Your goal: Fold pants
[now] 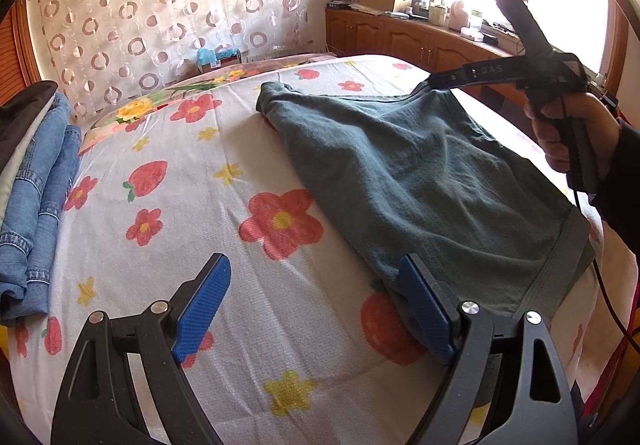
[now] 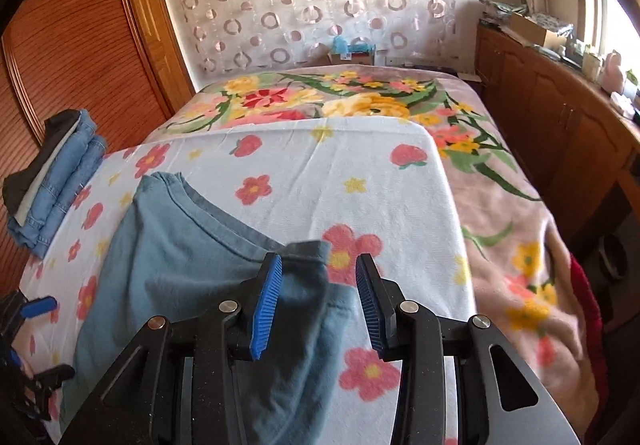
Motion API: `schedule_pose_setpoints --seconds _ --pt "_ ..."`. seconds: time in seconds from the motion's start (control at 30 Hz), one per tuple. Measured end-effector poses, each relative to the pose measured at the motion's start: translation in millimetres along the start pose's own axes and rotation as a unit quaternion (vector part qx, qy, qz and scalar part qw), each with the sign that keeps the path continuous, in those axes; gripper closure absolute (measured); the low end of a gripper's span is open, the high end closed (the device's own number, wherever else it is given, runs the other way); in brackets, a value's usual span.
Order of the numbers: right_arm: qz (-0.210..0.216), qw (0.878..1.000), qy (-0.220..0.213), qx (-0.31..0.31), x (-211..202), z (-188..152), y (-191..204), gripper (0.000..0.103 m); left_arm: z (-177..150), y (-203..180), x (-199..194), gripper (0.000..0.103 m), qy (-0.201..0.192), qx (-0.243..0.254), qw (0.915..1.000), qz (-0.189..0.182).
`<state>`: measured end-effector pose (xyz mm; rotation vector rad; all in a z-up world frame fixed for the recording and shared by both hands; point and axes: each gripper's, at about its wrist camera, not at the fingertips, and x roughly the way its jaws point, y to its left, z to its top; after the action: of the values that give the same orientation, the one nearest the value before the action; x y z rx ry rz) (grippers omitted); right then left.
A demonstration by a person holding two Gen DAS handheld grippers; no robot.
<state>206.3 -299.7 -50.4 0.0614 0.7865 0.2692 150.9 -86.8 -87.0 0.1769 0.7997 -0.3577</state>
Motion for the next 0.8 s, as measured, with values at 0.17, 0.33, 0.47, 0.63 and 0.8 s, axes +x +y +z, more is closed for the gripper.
schedule_pose_setpoints --seconds 0.17,0.33,0.47,0.63,0.8 --pt "-0.003 1.000 0.020 -0.008 11 5 1 0.098 -1 0 1 0.016 0.002 0.000 1.0000 0.000" --pt "-0.049 0.999 -0.010 -0.004 -5 8 -7 0.099 -1 0 1 0.016 0.000 0.000 1.0000 -0.001" --pt "-0.069 0.997 0.012 -0.017 1 7 -12 0.099 -1 1 2 0.016 0.001 -0.002 1.0000 -0.001" --pt "-0.062 0.998 0.005 -0.016 -8 10 -7 0.078 -1 2 8 0.016 0.016 -0.001 0.9999 0.000" --pt "-0.044 0.998 -0.001 -0.038 -26 -8 11 0.073 -2 -3 12 0.016 0.032 0.004 0.9995 -0.002"
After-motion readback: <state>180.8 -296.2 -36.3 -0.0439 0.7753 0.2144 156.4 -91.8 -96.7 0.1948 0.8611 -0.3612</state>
